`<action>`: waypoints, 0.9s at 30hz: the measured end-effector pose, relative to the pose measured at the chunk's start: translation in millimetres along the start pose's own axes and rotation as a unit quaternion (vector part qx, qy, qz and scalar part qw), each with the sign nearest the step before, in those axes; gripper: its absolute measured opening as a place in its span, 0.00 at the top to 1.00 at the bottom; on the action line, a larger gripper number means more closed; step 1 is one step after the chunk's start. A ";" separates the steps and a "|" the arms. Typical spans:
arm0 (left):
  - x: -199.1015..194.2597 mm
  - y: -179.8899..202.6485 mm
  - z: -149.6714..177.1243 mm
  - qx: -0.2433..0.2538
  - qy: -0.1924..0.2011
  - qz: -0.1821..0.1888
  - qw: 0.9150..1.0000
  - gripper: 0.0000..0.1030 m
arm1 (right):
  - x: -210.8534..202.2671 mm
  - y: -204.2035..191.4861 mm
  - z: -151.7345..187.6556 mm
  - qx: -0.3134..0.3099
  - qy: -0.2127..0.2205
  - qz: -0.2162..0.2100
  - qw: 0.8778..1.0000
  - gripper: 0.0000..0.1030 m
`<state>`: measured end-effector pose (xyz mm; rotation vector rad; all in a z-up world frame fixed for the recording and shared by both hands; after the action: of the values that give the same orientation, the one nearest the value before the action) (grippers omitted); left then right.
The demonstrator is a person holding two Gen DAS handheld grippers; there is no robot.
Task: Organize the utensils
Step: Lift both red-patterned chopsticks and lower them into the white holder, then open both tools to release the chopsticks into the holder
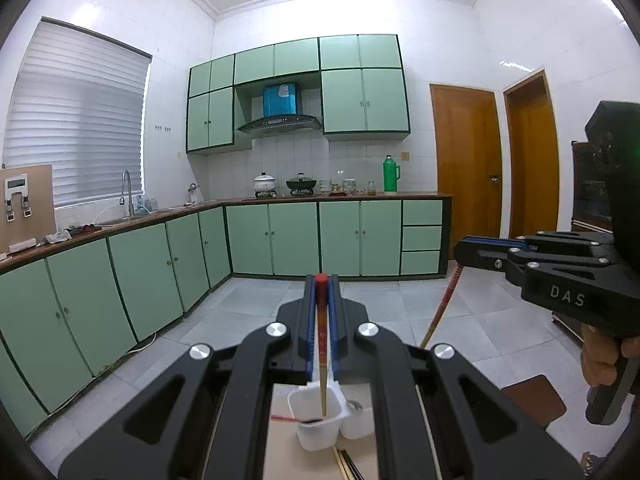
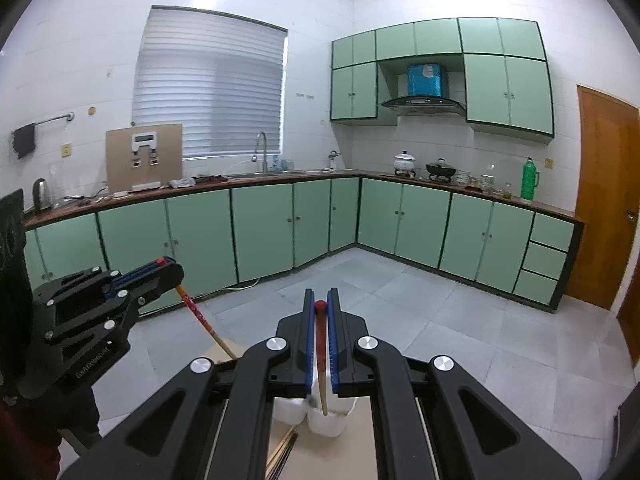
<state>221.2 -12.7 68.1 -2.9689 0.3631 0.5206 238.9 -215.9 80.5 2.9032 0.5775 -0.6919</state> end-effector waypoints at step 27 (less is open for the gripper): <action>152.7 -38.4 47.1 -0.025 -0.118 -0.001 0.993 0.95 | 141.8 51.2 36.9 0.055 -0.101 -0.002 0.993 0.94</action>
<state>355.0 -1.7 -26.6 -2.9085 0.3285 0.8805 360.3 -221.9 -16.1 2.8823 0.5375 -1.0339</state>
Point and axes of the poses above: each gripper's, at about its wrist camera, not at the fingertips, and x roughly the way its jaws point, y to its right, z to its underside, the point moved 1 cm from there along x, roughly the way its jaws point, and after that the axes turned 10 degrees about -y, right-handed, at the moved point
